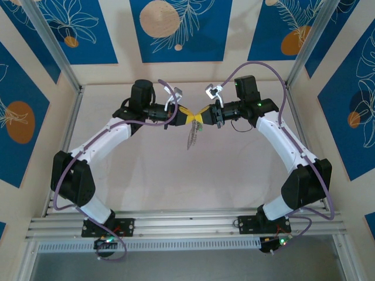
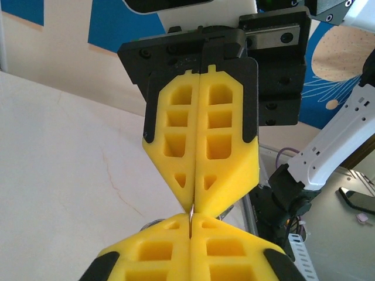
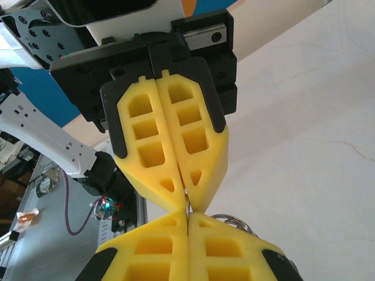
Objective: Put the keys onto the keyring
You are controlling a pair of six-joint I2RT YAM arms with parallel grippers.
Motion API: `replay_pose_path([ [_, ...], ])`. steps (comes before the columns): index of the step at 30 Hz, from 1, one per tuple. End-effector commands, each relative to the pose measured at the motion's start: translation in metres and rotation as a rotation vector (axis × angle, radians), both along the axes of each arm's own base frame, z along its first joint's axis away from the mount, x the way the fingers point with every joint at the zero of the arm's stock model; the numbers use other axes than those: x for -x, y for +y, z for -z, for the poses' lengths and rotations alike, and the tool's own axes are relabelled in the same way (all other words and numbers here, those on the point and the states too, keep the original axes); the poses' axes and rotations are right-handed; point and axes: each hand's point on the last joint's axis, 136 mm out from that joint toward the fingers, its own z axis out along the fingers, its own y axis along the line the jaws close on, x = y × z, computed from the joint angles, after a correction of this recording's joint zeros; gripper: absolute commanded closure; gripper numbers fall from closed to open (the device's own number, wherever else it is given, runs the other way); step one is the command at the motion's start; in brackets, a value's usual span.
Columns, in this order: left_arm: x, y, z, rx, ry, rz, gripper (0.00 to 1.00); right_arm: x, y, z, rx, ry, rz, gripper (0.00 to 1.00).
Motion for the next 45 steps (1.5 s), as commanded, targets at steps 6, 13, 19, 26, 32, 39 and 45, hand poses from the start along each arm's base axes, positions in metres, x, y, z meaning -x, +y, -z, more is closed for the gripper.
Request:
replay_pose_path([
  [6, -0.004, -0.005, -0.014, 0.079, -0.079, -0.076, 1.0, -0.005, -0.004, -0.02, -0.037, -0.073, 0.074, 0.69],
  [13, -0.004, 0.0, -0.04, 0.197, -0.087, -0.14, 1.0, -0.017, -0.041, -0.026, -0.073, -0.181, 0.353, 0.59],
  [19, 0.002, 0.006, -0.06, 0.308, -0.066, -0.148, 1.0, -0.009, -0.06, -0.015, -0.157, -0.221, 0.532, 0.55],
  [26, 0.009, 0.009, -0.076, 0.397, -0.043, -0.134, 1.0, 0.012, -0.051, -0.016, -0.201, -0.291, 0.55, 0.52],
  [32, 0.012, 0.008, -0.08, 0.408, -0.035, -0.118, 1.0, 0.017, -0.037, -0.026, -0.201, -0.342, 0.521, 0.5],
  [39, 0.016, 0.006, -0.082, 0.405, -0.034, -0.104, 1.0, 0.015, -0.023, -0.034, -0.204, -0.363, 0.48, 0.5],
  [45, 0.018, 0.004, -0.085, 0.403, -0.037, -0.092, 1.0, 0.009, -0.013, -0.036, -0.204, -0.369, 0.459, 0.49],
])
